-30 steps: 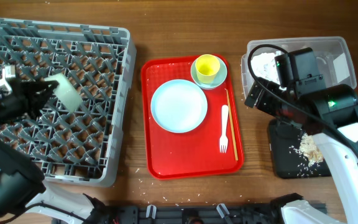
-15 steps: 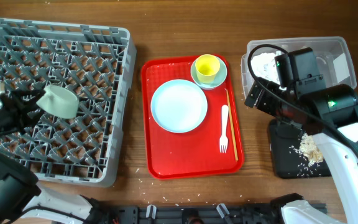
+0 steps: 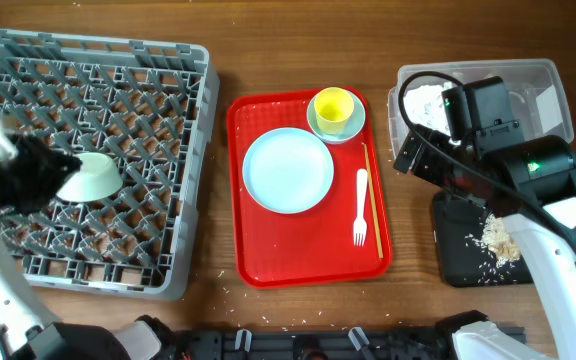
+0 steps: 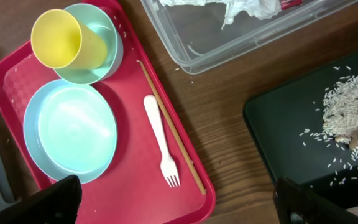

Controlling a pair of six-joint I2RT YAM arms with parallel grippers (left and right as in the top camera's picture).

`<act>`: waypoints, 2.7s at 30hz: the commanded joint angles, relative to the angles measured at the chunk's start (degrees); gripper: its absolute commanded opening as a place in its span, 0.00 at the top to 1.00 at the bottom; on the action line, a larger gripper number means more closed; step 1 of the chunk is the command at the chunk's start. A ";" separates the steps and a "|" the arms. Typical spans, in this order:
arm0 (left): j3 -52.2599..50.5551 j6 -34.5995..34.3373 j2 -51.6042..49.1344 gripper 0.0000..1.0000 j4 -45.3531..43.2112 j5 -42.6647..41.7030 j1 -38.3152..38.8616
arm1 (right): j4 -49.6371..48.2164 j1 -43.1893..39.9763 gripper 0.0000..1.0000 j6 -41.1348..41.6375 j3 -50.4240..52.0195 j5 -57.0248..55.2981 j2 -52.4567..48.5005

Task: Sort waste into correct bins and load items into the dishwasher rack
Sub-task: 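Release the bowl and lift the left gripper out of the rack, then reach the left gripper to the red tray and grasp the yellow cup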

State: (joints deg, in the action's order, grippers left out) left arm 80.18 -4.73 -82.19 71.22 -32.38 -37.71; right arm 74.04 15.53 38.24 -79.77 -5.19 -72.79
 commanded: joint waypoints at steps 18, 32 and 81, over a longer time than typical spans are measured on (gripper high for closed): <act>0.35 -14.27 -13.03 0.96 2.99 16.48 -10.08 | -0.04 -0.09 0.00 -0.63 -0.79 -0.57 -0.17; -0.61 -0.42 5.97 0.32 6.25 10.05 20.46 | -0.07 -0.09 0.00 -0.66 -0.79 -0.57 -0.17; -3.10 -29.75 -32.20 0.96 -35.39 15.02 37.51 | -0.07 -0.07 0.00 -0.66 -0.79 -0.57 -0.17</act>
State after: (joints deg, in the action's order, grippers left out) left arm 77.41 -34.63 -112.84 33.47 -14.74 -1.17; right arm 74.13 15.53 38.24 -79.77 -5.19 -72.82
